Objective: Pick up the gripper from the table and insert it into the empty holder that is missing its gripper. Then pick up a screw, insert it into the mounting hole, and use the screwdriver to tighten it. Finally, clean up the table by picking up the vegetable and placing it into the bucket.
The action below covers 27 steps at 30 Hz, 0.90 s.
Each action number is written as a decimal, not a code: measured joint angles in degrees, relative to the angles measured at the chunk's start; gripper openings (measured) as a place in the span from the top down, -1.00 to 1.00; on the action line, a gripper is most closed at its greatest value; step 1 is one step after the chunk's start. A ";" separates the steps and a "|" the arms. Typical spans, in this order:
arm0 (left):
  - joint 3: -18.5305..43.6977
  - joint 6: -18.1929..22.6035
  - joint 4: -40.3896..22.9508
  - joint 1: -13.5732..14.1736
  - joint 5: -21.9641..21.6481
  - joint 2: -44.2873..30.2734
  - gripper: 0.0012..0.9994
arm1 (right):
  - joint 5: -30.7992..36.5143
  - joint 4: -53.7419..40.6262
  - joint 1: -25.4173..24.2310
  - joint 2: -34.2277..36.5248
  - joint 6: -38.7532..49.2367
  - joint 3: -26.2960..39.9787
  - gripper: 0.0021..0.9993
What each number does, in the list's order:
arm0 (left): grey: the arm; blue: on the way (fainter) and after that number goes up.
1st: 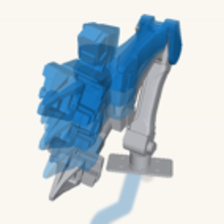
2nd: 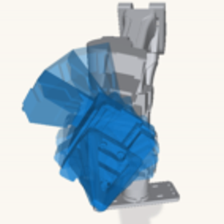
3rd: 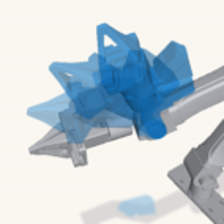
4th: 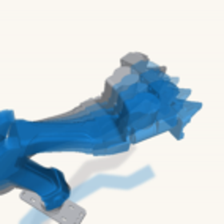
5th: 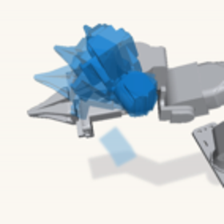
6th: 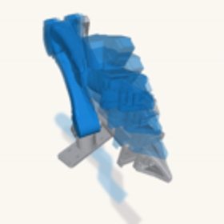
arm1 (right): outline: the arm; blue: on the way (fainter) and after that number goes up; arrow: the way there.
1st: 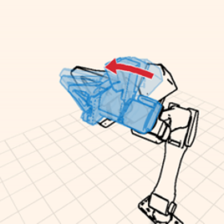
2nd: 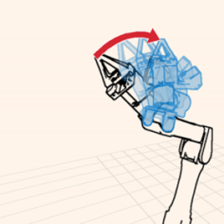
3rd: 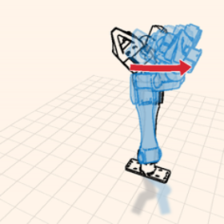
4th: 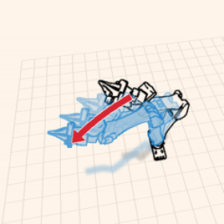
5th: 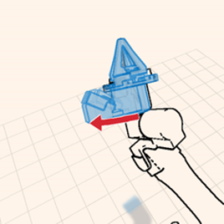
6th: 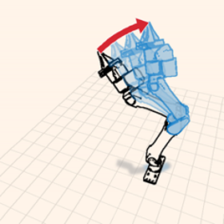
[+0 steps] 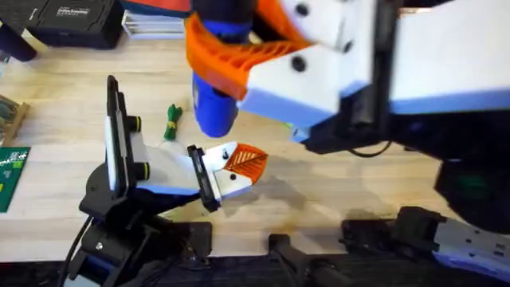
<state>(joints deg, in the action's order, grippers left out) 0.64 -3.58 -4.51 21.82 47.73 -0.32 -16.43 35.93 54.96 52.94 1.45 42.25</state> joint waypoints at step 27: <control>0.00 0.14 0.04 0.00 -0.81 0.00 0.99 | 26.50 -41.53 -34.86 22.84 60.73 1.06 0.96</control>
<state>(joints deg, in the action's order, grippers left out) 0.64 -3.44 -4.47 21.82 46.92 -0.32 10.08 -5.61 20.10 75.77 62.18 43.31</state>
